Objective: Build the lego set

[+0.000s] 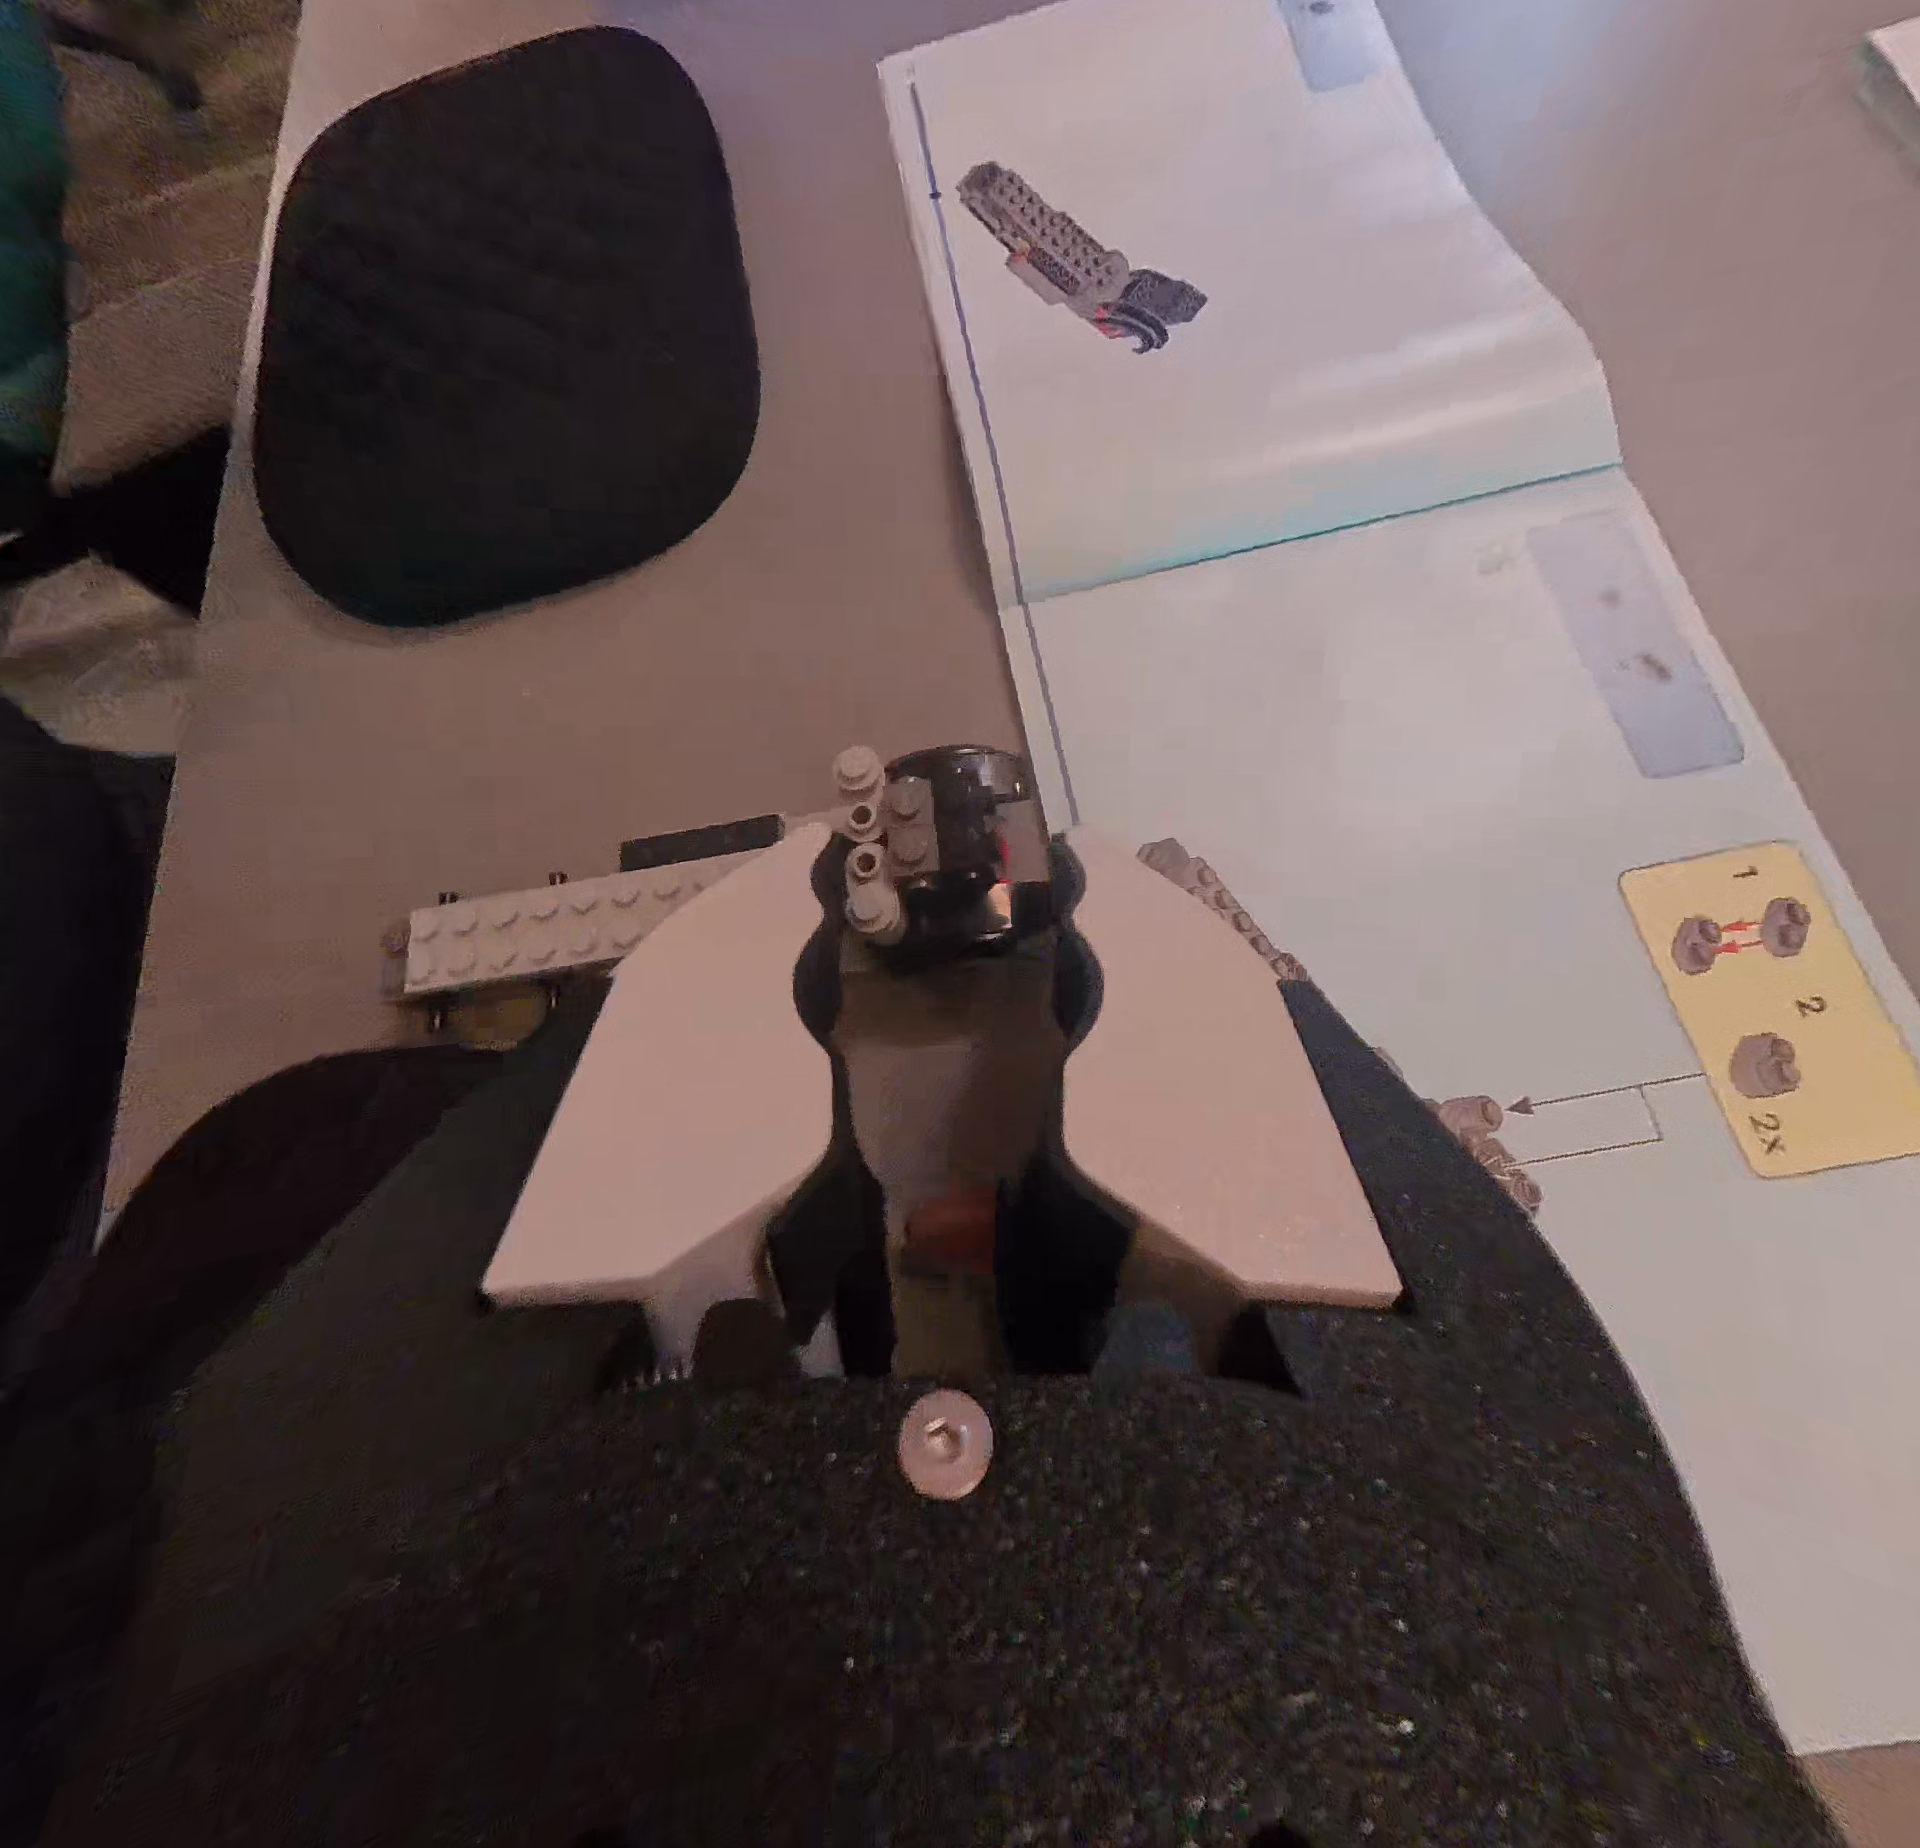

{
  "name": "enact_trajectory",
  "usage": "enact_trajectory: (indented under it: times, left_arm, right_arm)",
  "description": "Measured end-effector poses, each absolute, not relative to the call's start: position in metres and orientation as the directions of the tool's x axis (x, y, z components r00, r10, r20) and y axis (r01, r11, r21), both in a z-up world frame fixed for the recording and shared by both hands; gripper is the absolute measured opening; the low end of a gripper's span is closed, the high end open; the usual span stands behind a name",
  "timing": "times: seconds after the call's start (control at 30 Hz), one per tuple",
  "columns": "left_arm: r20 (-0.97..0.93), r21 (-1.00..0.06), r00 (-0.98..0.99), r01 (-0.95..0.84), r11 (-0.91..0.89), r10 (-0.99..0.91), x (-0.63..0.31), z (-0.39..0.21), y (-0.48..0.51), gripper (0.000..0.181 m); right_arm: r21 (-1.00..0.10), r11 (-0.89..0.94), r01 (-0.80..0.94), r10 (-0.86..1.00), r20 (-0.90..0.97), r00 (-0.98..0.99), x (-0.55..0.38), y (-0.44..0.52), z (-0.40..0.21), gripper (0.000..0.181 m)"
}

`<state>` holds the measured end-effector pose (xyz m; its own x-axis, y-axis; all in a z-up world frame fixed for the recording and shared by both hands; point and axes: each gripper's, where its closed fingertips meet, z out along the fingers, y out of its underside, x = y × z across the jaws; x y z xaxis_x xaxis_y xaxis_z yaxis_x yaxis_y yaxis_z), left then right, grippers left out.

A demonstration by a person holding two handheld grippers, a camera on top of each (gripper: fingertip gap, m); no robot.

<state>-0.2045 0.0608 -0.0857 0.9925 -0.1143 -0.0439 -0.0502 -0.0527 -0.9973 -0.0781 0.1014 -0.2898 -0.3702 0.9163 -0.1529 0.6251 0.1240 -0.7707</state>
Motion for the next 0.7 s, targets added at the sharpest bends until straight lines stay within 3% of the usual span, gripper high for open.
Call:
enact_trajectory:
  times: [0.23, 0.3, 0.37, 0.53, 0.63, 0.7]
  left_arm:
    - [-0.054, -0.998, 0.995, -0.057, -0.024, -0.089, -0.215, -0.082, 0.056, 0.128]
    - [-0.047, -0.999, 0.994, -0.05, -0.02, -0.096, -0.215, -0.082, 0.055, 0.127]
    - [-0.044, -0.999, 0.994, -0.046, -0.022, -0.1, -0.215, -0.084, 0.055, 0.126]
    - [-0.068, -0.997, 0.995, -0.071, -0.033, -0.072, -0.22, -0.084, 0.052, 0.123]
    - [-0.08, -0.996, 0.994, -0.082, -0.022, -0.069, -0.221, -0.082, 0.05, 0.121]
    - [-0.081, -0.996, 0.994, -0.083, -0.028, -0.068, -0.221, -0.083, 0.05, 0.12]
  right_arm:
    - [-0.697, -0.12, 0.707, 0.989, -0.019, 0.149, -0.076, 0.119, -0.288, 0.029]
    - [-0.668, -0.067, 0.741, 0.991, 0.041, 0.126, -0.073, 0.111, -0.287, 0.035]
    - [-0.613, -0.022, 0.789, 0.993, 0.08, 0.09, -0.066, 0.112, -0.285, 0.062]
    - [-0.512, 0.113, 0.851, 0.992, 0.004, -0.129, -0.039, 0.09, -0.275, 0.101]
    - [-0.372, 0.248, 0.894, 0.958, -0.041, -0.283, -0.007, 0.063, -0.288, 0.129]
    - [-0.259, 0.329, 0.908, 0.934, -0.052, -0.353, 0.015, 0.048, -0.304, 0.136]
